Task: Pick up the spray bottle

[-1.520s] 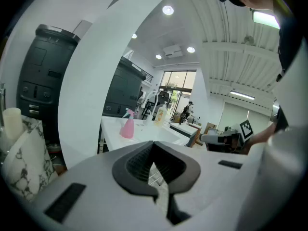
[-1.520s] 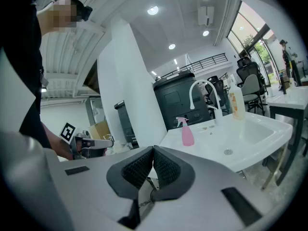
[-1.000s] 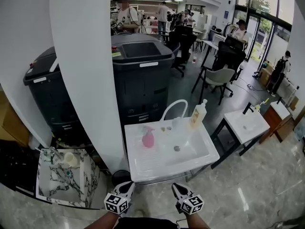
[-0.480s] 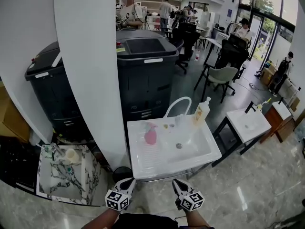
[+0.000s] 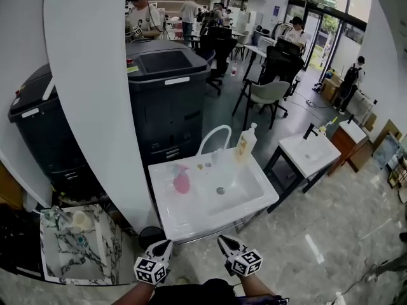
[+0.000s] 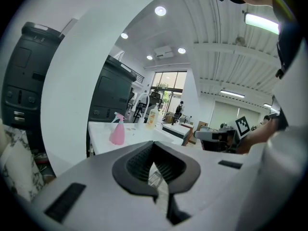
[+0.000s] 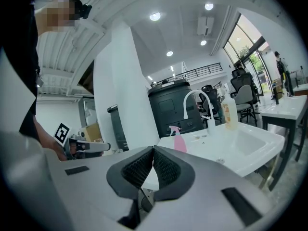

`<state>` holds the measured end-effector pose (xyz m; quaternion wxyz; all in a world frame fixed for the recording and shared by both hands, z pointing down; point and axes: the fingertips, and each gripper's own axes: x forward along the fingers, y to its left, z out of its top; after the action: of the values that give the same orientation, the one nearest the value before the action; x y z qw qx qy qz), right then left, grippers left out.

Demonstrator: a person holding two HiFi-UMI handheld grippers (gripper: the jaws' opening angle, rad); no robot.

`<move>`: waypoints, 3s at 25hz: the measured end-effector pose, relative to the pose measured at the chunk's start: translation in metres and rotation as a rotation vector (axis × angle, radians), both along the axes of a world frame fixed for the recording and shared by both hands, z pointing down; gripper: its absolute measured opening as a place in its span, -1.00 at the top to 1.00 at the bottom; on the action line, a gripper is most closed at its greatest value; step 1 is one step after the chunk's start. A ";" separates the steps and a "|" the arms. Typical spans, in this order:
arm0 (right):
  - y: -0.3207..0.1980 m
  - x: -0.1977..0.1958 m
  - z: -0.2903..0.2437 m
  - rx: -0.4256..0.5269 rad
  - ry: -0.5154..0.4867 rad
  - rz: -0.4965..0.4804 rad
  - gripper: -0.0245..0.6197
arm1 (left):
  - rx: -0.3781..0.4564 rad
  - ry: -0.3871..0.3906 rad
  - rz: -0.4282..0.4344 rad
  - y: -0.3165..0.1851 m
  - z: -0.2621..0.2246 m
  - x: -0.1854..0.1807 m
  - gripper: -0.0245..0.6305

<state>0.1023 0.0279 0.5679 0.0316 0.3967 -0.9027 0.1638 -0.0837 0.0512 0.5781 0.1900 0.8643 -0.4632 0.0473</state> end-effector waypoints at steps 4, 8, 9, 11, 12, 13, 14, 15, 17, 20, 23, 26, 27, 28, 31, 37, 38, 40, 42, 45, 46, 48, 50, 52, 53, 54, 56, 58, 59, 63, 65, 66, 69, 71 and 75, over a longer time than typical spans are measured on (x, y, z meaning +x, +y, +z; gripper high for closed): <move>0.001 -0.005 0.002 -0.001 0.000 0.021 0.84 | 0.015 -0.005 0.023 -0.005 -0.004 -0.002 0.90; -0.002 -0.012 0.003 -0.004 0.007 0.014 0.84 | 0.028 -0.003 0.020 -0.012 -0.009 -0.007 0.90; -0.004 -0.013 0.003 -0.004 0.006 0.010 0.84 | 0.030 -0.003 0.017 -0.014 -0.009 -0.008 0.90; -0.010 -0.016 0.004 -0.003 0.004 0.002 0.84 | 0.030 -0.004 0.008 -0.019 -0.009 -0.012 0.90; -0.014 -0.018 0.005 -0.003 0.003 -0.003 0.84 | 0.028 -0.006 0.002 -0.021 -0.008 -0.014 0.90; -0.017 -0.019 0.006 -0.005 0.002 -0.009 0.84 | 0.024 -0.007 -0.005 -0.023 -0.007 -0.016 0.90; -0.020 -0.021 0.008 -0.009 0.002 -0.014 0.84 | 0.018 -0.009 -0.012 -0.023 -0.005 -0.018 0.90; -0.023 -0.022 0.010 -0.014 0.001 -0.020 0.84 | 0.011 -0.010 -0.019 -0.024 -0.003 -0.019 0.90; -0.031 -0.022 0.012 -0.020 0.001 -0.032 0.84 | 0.004 -0.013 -0.033 -0.028 0.000 -0.020 0.90; -0.048 -0.023 0.014 -0.025 -0.002 -0.050 0.84 | 0.002 -0.020 -0.055 -0.039 -0.001 -0.022 0.90; -0.067 -0.024 0.014 -0.023 -0.004 -0.068 0.84 | -0.002 -0.024 -0.078 -0.051 -0.001 -0.023 0.90; -0.092 -0.022 0.012 -0.013 -0.005 -0.085 0.84 | 0.002 -0.026 -0.094 -0.073 -0.002 -0.020 0.90; -0.101 -0.021 0.012 -0.014 -0.004 -0.092 0.84 | 0.003 -0.025 -0.100 -0.080 -0.002 -0.019 0.90; -0.109 -0.021 0.013 -0.017 -0.003 -0.100 0.84 | 0.002 -0.025 -0.107 -0.086 -0.002 -0.018 0.90; -0.133 -0.023 0.016 -0.028 -0.003 -0.124 0.84 | -0.003 -0.030 -0.128 -0.104 -0.004 -0.018 0.90; -0.182 -0.033 0.018 -0.037 -0.018 -0.188 0.84 | -0.008 -0.028 -0.173 -0.137 -0.004 -0.016 0.90; -0.190 -0.035 0.019 -0.038 -0.020 -0.203 0.84 | -0.008 -0.029 -0.183 -0.142 -0.004 -0.015 0.90; -0.205 -0.041 0.020 -0.040 -0.023 -0.231 0.84 | -0.011 -0.034 -0.204 -0.151 -0.004 -0.014 0.90; -0.218 -0.050 0.023 -0.045 -0.025 -0.257 0.84 | -0.018 -0.041 -0.223 -0.156 -0.003 -0.014 0.90; -0.233 -0.058 0.025 -0.047 -0.030 -0.290 0.84 | -0.024 -0.051 -0.247 -0.161 -0.003 -0.011 0.90; -0.239 -0.058 0.026 -0.046 -0.030 -0.300 0.84 | -0.024 -0.051 -0.255 -0.163 -0.002 -0.009 0.90; -0.249 -0.060 0.029 -0.044 -0.024 -0.316 0.84 | -0.024 -0.051 -0.274 -0.167 -0.001 -0.007 0.90; -0.258 -0.066 0.031 -0.042 -0.017 -0.330 0.84 | -0.026 -0.055 -0.292 -0.170 -0.001 -0.010 0.90; -0.265 -0.072 0.031 -0.040 -0.013 -0.339 0.84 | -0.029 -0.060 -0.300 -0.172 -0.001 -0.013 0.90; -0.269 -0.073 0.031 -0.040 -0.010 -0.341 0.84 | -0.030 -0.061 -0.302 -0.174 -0.001 -0.013 0.90; -0.273 -0.074 0.031 -0.040 -0.007 -0.342 0.84 | -0.029 -0.062 -0.303 -0.176 -0.002 -0.013 0.90; -0.282 -0.075 0.034 -0.039 0.003 -0.340 0.84 | -0.019 -0.065 -0.300 -0.181 -0.004 -0.013 0.90; -0.293 -0.077 0.036 -0.037 0.012 -0.331 0.84 | -0.006 -0.070 -0.293 -0.189 -0.007 -0.015 0.90; -0.298 -0.080 0.037 -0.040 0.014 -0.327 0.84 | -0.005 -0.073 -0.289 -0.193 -0.007 -0.017 0.90; -0.304 -0.091 0.045 -0.058 0.032 -0.337 0.84 | -0.006 -0.069 -0.276 -0.200 -0.012 -0.023 0.90; -0.313 -0.095 0.050 -0.056 0.049 -0.325 0.84 | -0.002 -0.060 -0.276 -0.205 -0.016 -0.026 0.90; -0.317 -0.098 0.053 -0.058 0.054 -0.314 0.84 | -0.003 -0.056 -0.278 -0.207 -0.017 -0.029 0.90; -0.328 -0.105 0.063 -0.071 0.078 -0.284 0.84 | -0.006 -0.054 -0.284 -0.210 -0.019 -0.037 0.90; -0.335 -0.106 0.071 -0.077 0.105 -0.258 0.84 | -0.008 -0.051 -0.291 -0.212 -0.020 -0.039 0.90; -0.345 -0.114 0.085 -0.086 0.143 -0.229 0.65 | -0.016 -0.049 -0.307 -0.212 -0.018 -0.043 0.90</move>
<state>-0.0115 -0.3170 0.6533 0.1314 0.3000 -0.9296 0.1691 -0.1268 -0.1606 0.5601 0.1906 0.7804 -0.5941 0.0424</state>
